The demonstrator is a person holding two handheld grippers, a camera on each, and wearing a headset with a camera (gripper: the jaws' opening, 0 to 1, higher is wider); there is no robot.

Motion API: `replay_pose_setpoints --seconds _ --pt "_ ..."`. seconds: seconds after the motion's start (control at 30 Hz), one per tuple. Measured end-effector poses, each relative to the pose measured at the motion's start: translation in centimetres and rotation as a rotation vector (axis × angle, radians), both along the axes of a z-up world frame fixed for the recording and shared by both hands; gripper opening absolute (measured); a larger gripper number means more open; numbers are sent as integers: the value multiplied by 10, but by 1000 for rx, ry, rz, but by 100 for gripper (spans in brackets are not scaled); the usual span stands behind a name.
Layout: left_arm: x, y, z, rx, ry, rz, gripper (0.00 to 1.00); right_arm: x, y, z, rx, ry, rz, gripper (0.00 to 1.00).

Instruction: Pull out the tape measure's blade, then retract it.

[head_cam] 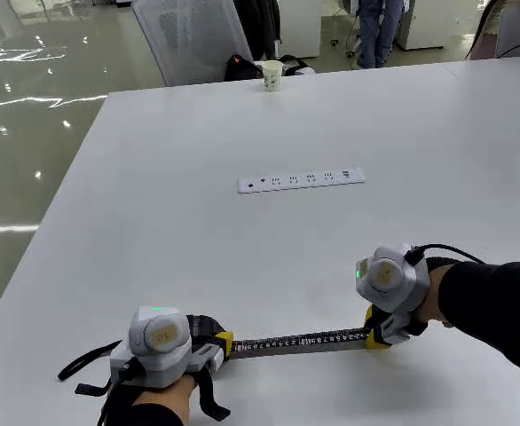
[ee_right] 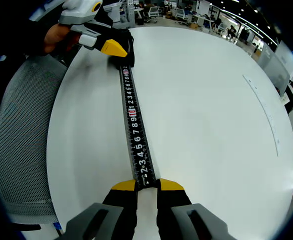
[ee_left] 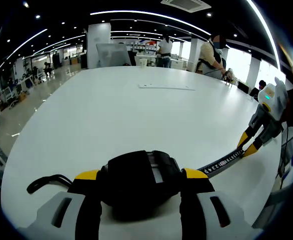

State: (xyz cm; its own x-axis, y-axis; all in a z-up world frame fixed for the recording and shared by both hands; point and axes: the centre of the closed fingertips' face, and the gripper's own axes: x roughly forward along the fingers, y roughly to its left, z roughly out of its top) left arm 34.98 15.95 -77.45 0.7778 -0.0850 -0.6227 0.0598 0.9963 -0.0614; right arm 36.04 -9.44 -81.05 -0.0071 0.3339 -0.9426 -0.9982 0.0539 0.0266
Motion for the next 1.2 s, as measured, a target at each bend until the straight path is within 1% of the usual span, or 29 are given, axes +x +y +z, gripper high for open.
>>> replay_pose_setpoints --seconds 0.33,0.8,1.2 --pt "0 1 0 -4 2 0 59 0 2 0 -10 1 3 11" --pt "2 2 -1 -11 12 0 59 1 7 0 -14 -9 3 11" --pt "2 2 -2 -22 21 0 59 1 10 0 -13 -9 -16 11"
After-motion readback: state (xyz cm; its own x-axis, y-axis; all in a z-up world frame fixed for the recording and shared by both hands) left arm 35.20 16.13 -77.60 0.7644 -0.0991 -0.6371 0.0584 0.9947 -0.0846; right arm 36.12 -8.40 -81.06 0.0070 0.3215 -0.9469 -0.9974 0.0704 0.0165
